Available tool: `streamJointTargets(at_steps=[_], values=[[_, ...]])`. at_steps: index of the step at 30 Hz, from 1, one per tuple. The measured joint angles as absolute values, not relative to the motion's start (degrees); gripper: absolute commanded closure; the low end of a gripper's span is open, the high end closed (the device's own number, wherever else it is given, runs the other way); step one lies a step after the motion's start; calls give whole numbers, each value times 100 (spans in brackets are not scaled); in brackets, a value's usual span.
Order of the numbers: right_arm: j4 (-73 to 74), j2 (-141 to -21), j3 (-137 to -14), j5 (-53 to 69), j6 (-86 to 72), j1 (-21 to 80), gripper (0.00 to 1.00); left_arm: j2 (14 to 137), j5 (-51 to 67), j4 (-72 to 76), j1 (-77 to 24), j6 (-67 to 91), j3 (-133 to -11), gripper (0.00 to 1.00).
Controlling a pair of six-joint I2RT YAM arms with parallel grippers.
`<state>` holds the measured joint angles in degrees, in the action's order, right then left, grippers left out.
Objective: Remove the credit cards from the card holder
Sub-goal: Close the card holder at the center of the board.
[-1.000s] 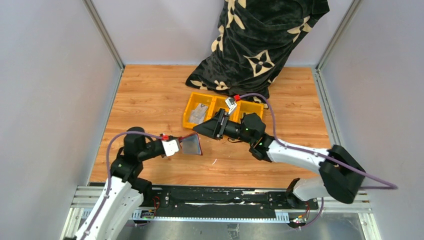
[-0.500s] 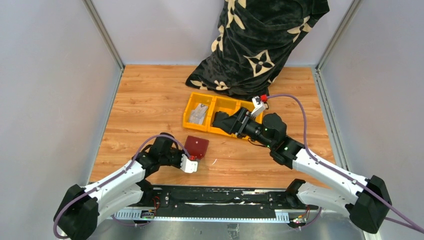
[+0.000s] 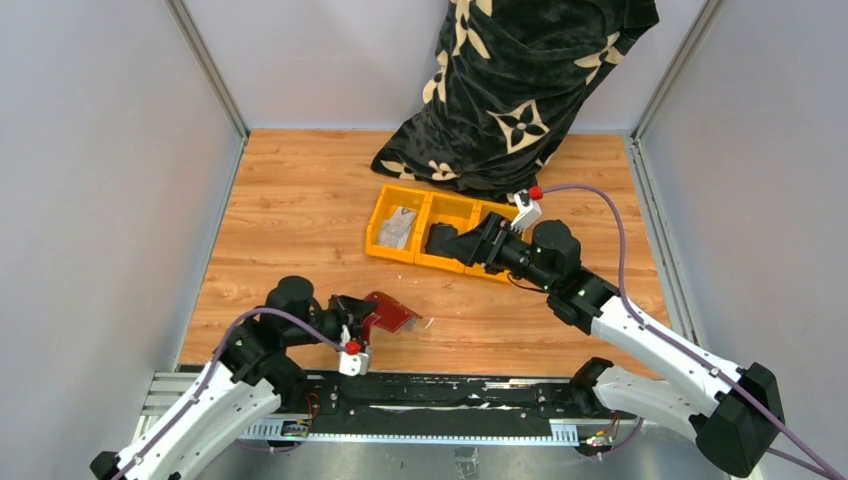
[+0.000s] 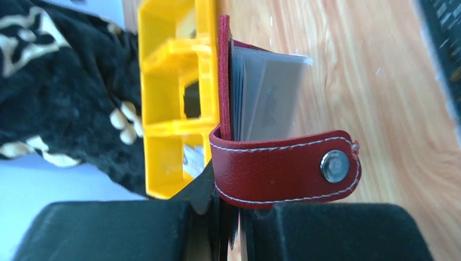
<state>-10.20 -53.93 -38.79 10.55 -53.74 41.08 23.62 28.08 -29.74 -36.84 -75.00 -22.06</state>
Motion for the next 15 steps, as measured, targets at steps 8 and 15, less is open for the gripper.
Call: streamJointTargets(at_steps=[8, 15], values=[[-1033, -5441, -3964, 1203, -5424, 4040, 17, 3588, 3260, -4674, -4598, -6589, -3975, 87], [-1074, -5468, -3959, 1203, -5470, 3997, 17, 6309, 2945, -6381, -5050, -6114, -5111, 92]])
